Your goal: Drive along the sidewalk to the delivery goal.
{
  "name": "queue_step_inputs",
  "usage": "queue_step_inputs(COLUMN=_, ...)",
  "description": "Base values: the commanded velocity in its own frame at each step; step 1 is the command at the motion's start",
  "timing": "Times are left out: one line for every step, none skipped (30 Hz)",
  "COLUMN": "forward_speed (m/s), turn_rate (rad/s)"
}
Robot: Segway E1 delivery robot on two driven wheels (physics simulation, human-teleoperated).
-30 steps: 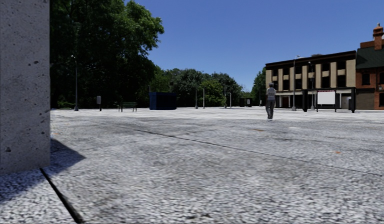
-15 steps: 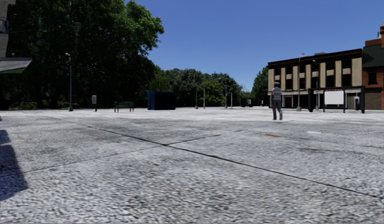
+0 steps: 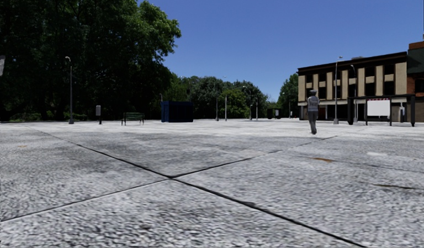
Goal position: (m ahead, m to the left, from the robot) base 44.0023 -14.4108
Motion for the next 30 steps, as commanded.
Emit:
queue_step_inputs(forward_speed=2.00, turn_rate=0.00)
queue_step_inputs(forward_speed=2.00, turn_rate=0.00)
queue_step_inputs(forward_speed=2.00, turn_rate=0.00)
queue_step_inputs(forward_speed=2.00, turn_rate=0.00)
queue_step_inputs(forward_speed=2.00, turn_rate=0.00)
queue_step_inputs(forward_speed=2.00, turn_rate=0.00)
queue_step_inputs(forward_speed=2.00, turn_rate=0.00)
queue_step_inputs(forward_speed=2.00, turn_rate=0.00)
queue_step_inputs(forward_speed=2.00, turn_rate=0.00)
queue_step_inputs(forward_speed=2.00, turn_rate=0.00)
queue_step_inputs(forward_speed=2.00, turn_rate=0.00)
queue_step_inputs(forward_speed=2.00, turn_rate=0.00)
queue_step_inputs(forward_speed=2.00, turn_rate=0.00)
queue_step_inputs(forward_speed=2.00, turn_rate=0.00)
queue_step_inputs(forward_speed=2.00, turn_rate=0.00)
queue_step_inputs(forward_speed=2.00, turn_rate=0.00)
queue_step_inputs(forward_speed=2.00, turn_rate=0.00)
queue_step_inputs(forward_speed=2.00, turn_rate=0.00)
queue_step_inputs(forward_speed=2.00, turn_rate=0.00)
queue_step_inputs(forward_speed=2.00, turn_rate=0.00)
queue_step_inputs(forward_speed=2.00, turn_rate=0.00)
queue_step_inputs(forward_speed=2.00, turn_rate=0.00)
queue_step_inputs(forward_speed=2.00, turn_rate=0.00)
queue_step_inputs(forward_speed=2.00, turn_rate=0.00)
queue_step_inputs(forward_speed=2.00, turn_rate=0.00)
queue_step_inputs(forward_speed=2.00, turn_rate=0.00)
queue_step_inputs(forward_speed=2.00, turn_rate=0.00)
queue_step_inputs(forward_speed=2.00, turn_rate=0.00)
queue_step_inputs(forward_speed=2.00, turn_rate=0.00)
queue_step_inputs(forward_speed=2.00, turn_rate=0.00)
